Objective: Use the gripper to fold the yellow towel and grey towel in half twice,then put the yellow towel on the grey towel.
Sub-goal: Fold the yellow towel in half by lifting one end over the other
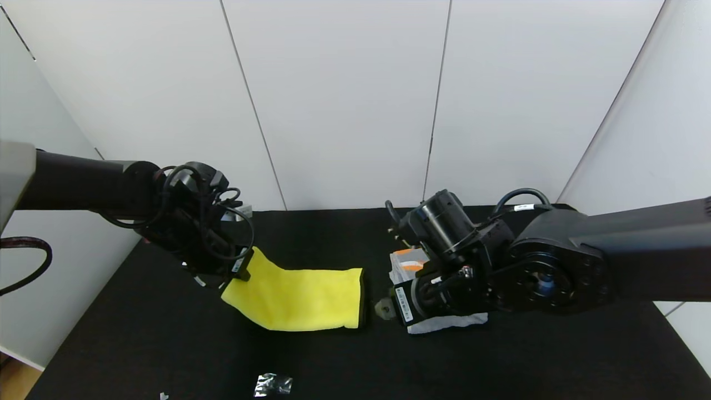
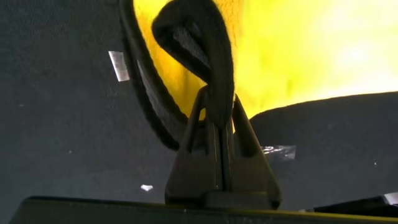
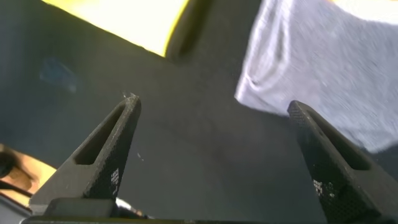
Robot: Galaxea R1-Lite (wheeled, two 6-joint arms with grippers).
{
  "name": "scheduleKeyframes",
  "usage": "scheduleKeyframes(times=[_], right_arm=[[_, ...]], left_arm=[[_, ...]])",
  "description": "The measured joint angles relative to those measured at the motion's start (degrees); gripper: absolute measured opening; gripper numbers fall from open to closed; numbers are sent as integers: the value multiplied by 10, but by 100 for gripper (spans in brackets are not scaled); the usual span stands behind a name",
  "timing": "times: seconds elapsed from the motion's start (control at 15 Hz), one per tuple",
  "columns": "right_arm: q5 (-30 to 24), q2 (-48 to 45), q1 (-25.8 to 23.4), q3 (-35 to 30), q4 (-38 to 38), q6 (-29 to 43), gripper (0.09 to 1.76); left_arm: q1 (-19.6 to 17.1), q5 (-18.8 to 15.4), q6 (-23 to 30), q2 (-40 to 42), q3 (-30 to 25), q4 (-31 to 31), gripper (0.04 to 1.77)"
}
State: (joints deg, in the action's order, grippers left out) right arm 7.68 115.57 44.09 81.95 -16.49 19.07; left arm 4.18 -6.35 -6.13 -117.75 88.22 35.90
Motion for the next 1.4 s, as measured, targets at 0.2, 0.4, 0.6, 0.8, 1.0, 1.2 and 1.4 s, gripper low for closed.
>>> scheduleKeyframes(times=[0.2, 0.4, 0.6, 0.8, 1.0, 1.2, 1.4], right_arm=[[-10, -25, -18, -30, 2, 1, 171], [-13, -41, -29, -47, 3, 1, 171], [-21, -51, -35, -60, 3, 1, 171], [-21, -54, -37, -63, 3, 1, 171], [-22, -54, -35, -63, 3, 1, 171], [-22, -54, -35, -64, 3, 1, 171], [-21, -51, -33, -64, 3, 1, 171]], left_arm=[[25, 16, 0, 2, 23, 16, 11], [50, 33, 0, 2, 39, 32, 11], [71, 43, 0, 0, 61, 74, 11], [73, 44, 1, -1, 67, 78, 11], [75, 44, 1, -1, 68, 78, 11], [82, 45, 3, -2, 69, 78, 11], [84, 45, 6, -5, 69, 76, 11]])
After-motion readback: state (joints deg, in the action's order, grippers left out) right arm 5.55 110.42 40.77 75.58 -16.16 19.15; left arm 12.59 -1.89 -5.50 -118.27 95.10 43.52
